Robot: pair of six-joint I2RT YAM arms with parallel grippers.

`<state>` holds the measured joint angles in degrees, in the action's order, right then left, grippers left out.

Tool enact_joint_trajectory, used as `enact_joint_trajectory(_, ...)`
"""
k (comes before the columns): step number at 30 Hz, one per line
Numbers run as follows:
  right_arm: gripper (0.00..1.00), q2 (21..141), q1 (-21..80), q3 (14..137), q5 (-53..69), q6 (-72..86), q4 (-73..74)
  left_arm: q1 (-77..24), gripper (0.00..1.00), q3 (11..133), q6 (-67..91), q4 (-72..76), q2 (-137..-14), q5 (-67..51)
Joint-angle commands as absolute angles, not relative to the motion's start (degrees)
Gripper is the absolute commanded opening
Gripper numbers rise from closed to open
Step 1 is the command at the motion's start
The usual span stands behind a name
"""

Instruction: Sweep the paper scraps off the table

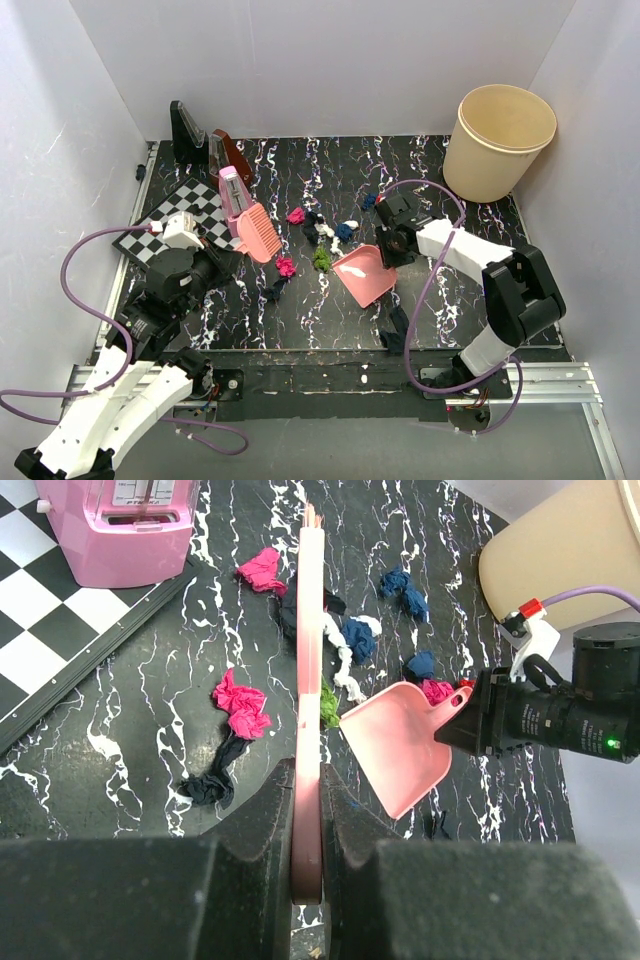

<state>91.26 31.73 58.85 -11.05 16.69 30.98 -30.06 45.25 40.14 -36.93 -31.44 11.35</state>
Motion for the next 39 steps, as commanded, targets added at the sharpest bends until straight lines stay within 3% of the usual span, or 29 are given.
enact_joint_trajectory(1, 0.37, 93.2, 31.8, 61.7, -14.2, 16.0, 32.6, -29.7, 0.0, 47.8, 39.1, -36.5, -31.5, 12.3)
enact_joint_trajectory(8, 0.2, 93.0, 31.8, 61.4, -12.8, 16.8, 32.0, -29.7, 0.0, 48.1, 39.1, -36.6, -31.5, 12.5)
enact_joint_trajectory(9, 0.12, 92.7, 31.9, 61.5, -12.7, 17.0, 32.2, -29.7, 0.0, 48.1, 39.1, -36.6, -31.4, 12.6)
enact_joint_trajectory(15, 0.02, 89.1, 31.8, 62.1, -11.3, 17.0, 33.7, -29.7, 0.0, 48.3, 39.1, -36.7, -31.3, 12.5)
enact_joint_trajectory(25, 0.01, 82.9, 31.8, 62.8, -8.4, 23.3, 35.9, -29.7, 0.0, 48.8, 39.7, -36.9, -31.1, 11.9)
enact_joint_trajectory(38, 0.01, 74.6, 33.1, 49.1, -5.3, 59.9, 20.6, -29.7, 0.0, 48.4, 41.0, -36.7, -31.3, 11.3)
enact_joint_trajectory(39, 0.08, 74.0, 33.5, 48.4, -5.9, 61.7, 20.1, -29.7, 0.0, 48.4, 41.0, -36.9, -31.3, 11.1)
